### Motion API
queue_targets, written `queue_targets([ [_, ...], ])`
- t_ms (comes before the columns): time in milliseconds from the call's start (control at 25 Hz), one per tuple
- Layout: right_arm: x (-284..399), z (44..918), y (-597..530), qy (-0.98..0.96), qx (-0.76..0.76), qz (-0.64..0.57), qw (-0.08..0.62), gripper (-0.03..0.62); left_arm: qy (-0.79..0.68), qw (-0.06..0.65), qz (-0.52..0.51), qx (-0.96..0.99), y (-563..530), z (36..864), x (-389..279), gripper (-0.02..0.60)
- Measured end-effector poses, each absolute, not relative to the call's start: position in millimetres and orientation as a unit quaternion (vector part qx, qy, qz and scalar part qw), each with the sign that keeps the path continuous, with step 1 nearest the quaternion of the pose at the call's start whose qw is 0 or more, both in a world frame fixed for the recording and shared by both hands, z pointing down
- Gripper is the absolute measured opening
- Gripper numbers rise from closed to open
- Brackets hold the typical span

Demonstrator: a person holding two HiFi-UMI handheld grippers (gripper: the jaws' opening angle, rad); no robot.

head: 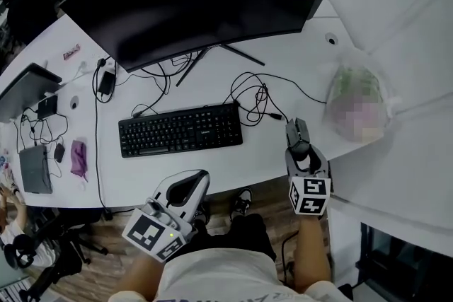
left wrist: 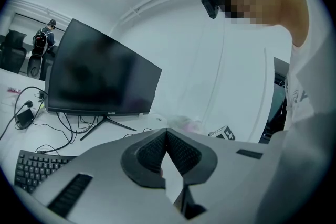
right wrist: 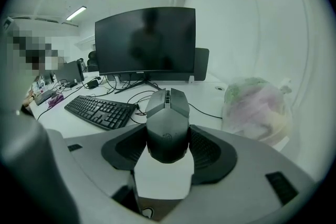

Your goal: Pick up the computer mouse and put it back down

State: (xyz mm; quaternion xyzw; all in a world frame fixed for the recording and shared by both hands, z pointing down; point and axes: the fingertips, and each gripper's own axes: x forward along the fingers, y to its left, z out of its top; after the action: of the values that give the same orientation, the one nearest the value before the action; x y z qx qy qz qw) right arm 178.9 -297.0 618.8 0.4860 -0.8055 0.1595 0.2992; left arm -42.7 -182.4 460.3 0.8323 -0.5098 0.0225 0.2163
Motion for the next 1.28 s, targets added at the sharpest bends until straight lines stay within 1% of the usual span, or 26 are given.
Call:
queue_targets([
  [880, 161.3, 504.0, -278.4, -0.817, 0.528, 0.099, 0.211, 0.268, -0.508, 0.149, -0.033, 0.848, -171.9, 392.9, -66.8, 0.005],
  [1280, 148.6, 446.7, -272.2, -0.827, 0.537, 0.068, 0.153, 0.267, -0.509, 0.117, -0.050, 0.851, -169.1, 364.0, -82.4, 0.005],
])
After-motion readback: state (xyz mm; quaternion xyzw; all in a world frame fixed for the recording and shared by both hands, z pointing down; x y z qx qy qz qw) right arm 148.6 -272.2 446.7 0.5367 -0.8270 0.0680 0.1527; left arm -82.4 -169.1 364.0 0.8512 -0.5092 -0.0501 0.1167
